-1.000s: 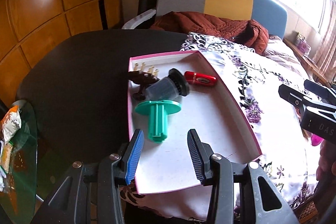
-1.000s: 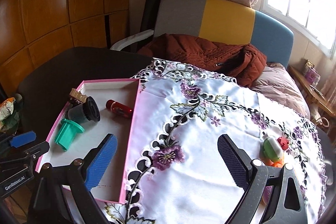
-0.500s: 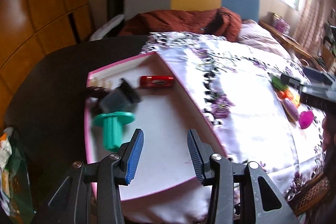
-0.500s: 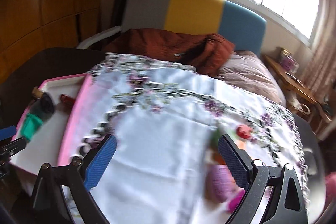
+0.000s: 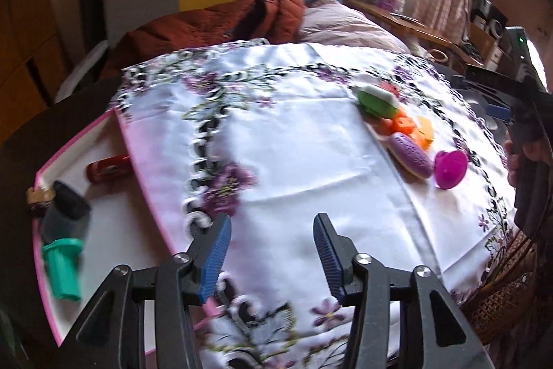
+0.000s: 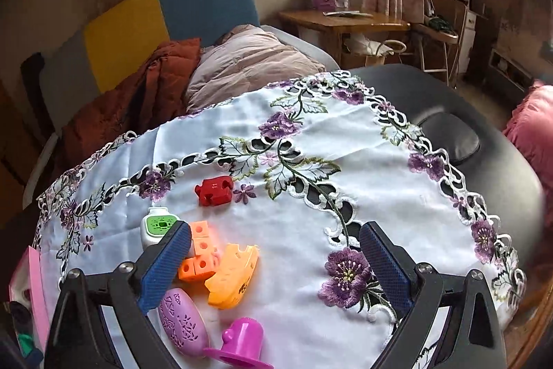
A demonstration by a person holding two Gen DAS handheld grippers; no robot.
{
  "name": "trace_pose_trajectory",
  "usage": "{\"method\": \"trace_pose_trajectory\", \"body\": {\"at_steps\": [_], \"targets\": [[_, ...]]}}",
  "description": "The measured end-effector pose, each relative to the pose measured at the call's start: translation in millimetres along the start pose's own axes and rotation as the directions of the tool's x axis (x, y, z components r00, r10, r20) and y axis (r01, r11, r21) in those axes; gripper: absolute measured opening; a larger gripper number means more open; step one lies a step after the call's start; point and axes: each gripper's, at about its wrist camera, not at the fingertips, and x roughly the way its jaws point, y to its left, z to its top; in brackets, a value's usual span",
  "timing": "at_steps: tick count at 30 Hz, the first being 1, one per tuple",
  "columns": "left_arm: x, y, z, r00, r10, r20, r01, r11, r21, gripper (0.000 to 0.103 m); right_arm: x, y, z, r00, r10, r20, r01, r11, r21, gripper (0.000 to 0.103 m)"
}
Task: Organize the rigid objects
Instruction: 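Move both grippers from the tray toward the toys on the cloth, then grasp the purple oval egg with the left gripper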
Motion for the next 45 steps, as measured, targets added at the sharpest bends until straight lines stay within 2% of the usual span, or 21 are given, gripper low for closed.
{"method": "trace_pose_trajectory", "body": {"at_steps": [5,12,20,28,31,33,35,40,44,45], "targets": [[20.9,-33.4,14.5,0.992,-0.120,-0.046,0.122,0.992,0.029,0.051,3.7,-8.8,-1.0,0.999,0.023,-0.023,-0.022,0.998,0.058,0.099],[55.4,-74.5,47.3,0.965,-0.241,-0.107,0.245,0.969,0.031,0.051,4.7,-14.9,0.4,0.999,0.041,-0.028,-0.038,0.995,0.097,0.099],[97.3,-117.3,78.3,0.945,-0.279,-0.173,0.285,0.958,0.012,0.051,7.4,-18.3,1.2,0.997,0.061,-0.037,-0.056,0.991,0.120,0.099],[136.2,-136.6,86.3,0.932,-0.274,-0.237,0.282,0.959,-0.002,0.052,9.2,-17.0,1.6,0.996,0.077,-0.042,-0.071,0.990,0.122,0.099],[136.7,-138.2,83.7,0.940,-0.266,-0.214,0.279,0.960,0.032,0.048,10.3,-17.2,1.7,0.996,0.080,-0.045,-0.074,0.990,0.121,0.099],[132.7,-135.9,80.2,0.942,-0.267,-0.206,0.285,0.956,0.064,0.039,11.8,-17.2,1.7,0.996,0.080,-0.051,-0.073,0.990,0.120,0.099],[128.2,-129.5,75.3,0.944,-0.259,-0.202,0.281,0.956,0.085,0.036,12.7,-17.3,1.5,0.995,0.080,-0.055,-0.073,0.990,0.120,0.099],[108.0,-100.8,53.2,0.955,-0.237,-0.179,0.259,0.959,0.116,0.036,15.4,-21.1,0.5,0.995,0.079,-0.069,-0.068,0.988,0.140,0.098],[86.3,-70.8,28.1,0.963,-0.226,-0.149,0.243,0.964,0.106,0.036,21.4,-21.1,-1.0,0.990,0.100,-0.101,-0.084,0.985,0.148,0.097],[81.5,-64.7,21.0,0.965,-0.223,-0.141,0.238,0.966,0.103,0.033,23.5,-19.9,-2.2,0.988,0.108,-0.115,-0.090,0.985,0.148,0.097]]}}
